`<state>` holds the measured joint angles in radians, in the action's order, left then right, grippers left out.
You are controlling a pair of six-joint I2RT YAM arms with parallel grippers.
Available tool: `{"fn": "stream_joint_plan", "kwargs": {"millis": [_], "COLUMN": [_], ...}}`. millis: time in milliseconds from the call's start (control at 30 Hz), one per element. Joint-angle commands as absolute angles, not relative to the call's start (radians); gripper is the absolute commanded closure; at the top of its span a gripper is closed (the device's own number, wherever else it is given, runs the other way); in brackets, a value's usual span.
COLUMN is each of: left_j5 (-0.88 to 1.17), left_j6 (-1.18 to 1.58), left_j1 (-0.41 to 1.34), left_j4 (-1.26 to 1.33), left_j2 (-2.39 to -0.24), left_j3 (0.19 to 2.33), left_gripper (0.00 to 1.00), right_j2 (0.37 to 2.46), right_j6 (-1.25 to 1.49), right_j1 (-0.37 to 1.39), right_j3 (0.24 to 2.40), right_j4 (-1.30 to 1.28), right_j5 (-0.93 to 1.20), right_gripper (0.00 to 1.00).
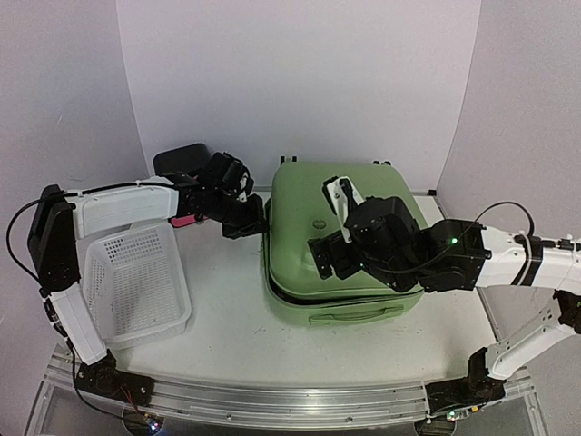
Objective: Open, take out, and arrange the luggage
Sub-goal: Open the luggage at the center of the board.
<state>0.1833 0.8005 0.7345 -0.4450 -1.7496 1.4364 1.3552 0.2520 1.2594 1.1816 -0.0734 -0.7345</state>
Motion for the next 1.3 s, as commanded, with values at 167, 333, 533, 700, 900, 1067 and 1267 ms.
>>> {"fn": "stream_joint_plan", "kwargs": {"millis": [167, 333, 533, 700, 900, 1067, 1267], "left_j5": [0.161, 0.098, 0.087, 0.120, -0.054, -0.147, -0.085], "left_j6": [0.825, 0.854, 0.870, 0.871, 0.910, 0.927, 0.930], "left_j1": [0.751, 0.765, 0.777, 0.778, 0.778, 0.776, 0.776], "left_j4": [-0.560, -0.621, -0.653, -0.653, -0.748, -0.849, -0.831], "left_j2": [-1.857, -1.911, -1.993, -2.038, -2.035, -2.026, -2.047], "left_j3": [1.594, 1.645, 1.716, 1.761, 1.769, 1.778, 1.771], "left_gripper": [1.00, 1.00, 1.00, 1.00, 1.00, 1.00, 1.00], "right_j2": [1.301, 1.293, 1.293, 1.290, 1.280, 1.280, 1.299], "right_j6": [0.268, 0.274, 0.276, 0.275, 0.277, 0.272, 0.268], "right_j1": [1.260, 1.260, 1.259, 1.259, 1.261, 1.259, 1.259], "right_j3": [1.165, 1.158, 1.158, 1.163, 1.156, 1.156, 1.176], "right_j4": [-0.049, -0.049, -0.049, -0.048, -0.047, -0.045, -0.044], "right_j5": [-0.777, -0.777, -0.780, -0.778, -0.782, -0.784, -0.779], "right_gripper": [0.02, 0.02, 0.02, 0.02, 0.02, 0.02, 0.02]}}
